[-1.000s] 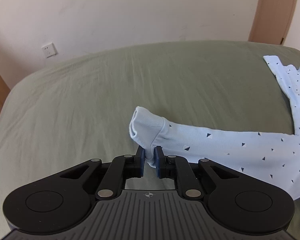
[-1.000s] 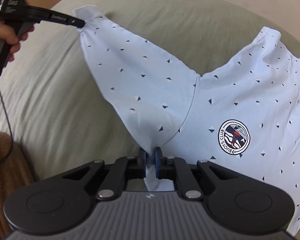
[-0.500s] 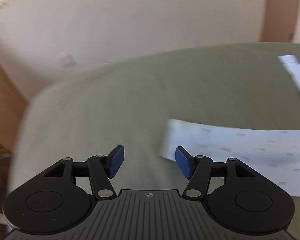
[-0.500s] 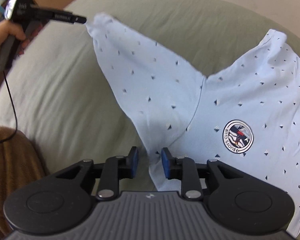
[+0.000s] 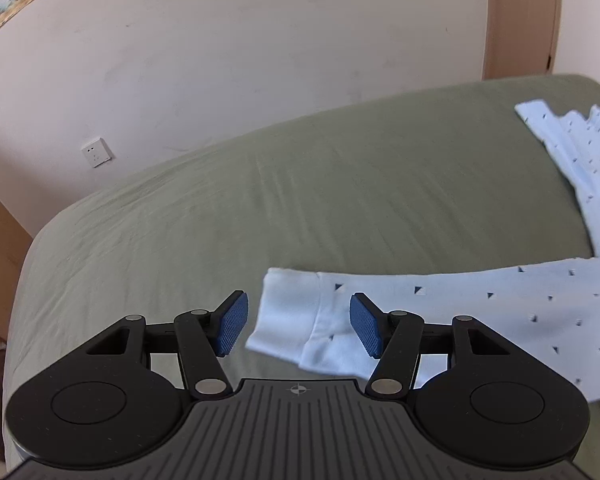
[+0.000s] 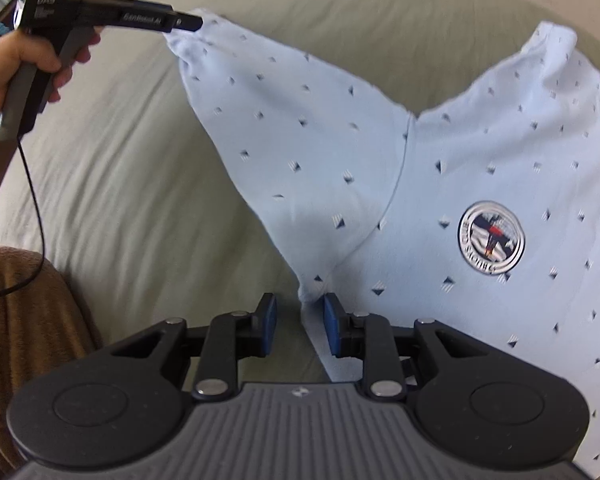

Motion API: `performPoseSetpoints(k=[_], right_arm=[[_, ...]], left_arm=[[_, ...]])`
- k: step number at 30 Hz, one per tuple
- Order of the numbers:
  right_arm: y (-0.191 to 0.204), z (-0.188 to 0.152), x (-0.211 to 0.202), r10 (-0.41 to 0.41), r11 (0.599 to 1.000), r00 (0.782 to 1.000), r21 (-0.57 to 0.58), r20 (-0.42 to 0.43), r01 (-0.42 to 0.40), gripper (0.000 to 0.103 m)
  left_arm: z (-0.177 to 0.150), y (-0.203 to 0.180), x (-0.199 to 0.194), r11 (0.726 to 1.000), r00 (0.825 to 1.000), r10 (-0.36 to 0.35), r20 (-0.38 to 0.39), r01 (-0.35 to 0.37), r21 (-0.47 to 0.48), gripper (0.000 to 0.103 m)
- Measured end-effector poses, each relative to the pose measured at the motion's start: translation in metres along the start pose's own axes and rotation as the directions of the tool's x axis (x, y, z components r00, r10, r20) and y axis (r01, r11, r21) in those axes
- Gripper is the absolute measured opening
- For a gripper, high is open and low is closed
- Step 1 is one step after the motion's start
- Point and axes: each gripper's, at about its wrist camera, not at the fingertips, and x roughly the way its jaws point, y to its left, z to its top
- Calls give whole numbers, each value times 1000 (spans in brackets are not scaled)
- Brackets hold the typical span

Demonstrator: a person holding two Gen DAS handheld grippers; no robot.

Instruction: Fold clothes

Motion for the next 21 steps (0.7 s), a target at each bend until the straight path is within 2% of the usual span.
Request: performPoseSetpoints(k=[2,4,5,8,12,18,21], right_arm=[[-2,0,-1,8,1000,1000,12,4,-8,28],[-5,-1,-5,20,1000,1000,24,11,-20,28],[-7,-1,-9,24,999,1000,32,20,-25,28],[-22,-4,-29,37,996,997,78,66,-42,39],[-46,-11,-52,0,989,993,147,120,-18,40],[-83,-26,-82,-68,958,980,288,188,11,39],[-94,-23,-84,-70,943,976,334,207,-3,39]], left_arm=[[1,-1,16,1000,998,27,-50,-26,11,58],[2,4,21,999,997,34,-65,-36,-24,74],[2,7,21,998,997,38,-67,-41,-44,76],[6,7,9,997,996,63,-71,-65,-37,75],[14,-13,-18,995,995,93,-34,-92,31,75],[10,-63,-71,999,1000,-20,24,19,40,75],[-6,-89,-86,995,996,-91,6,91,30,75]])
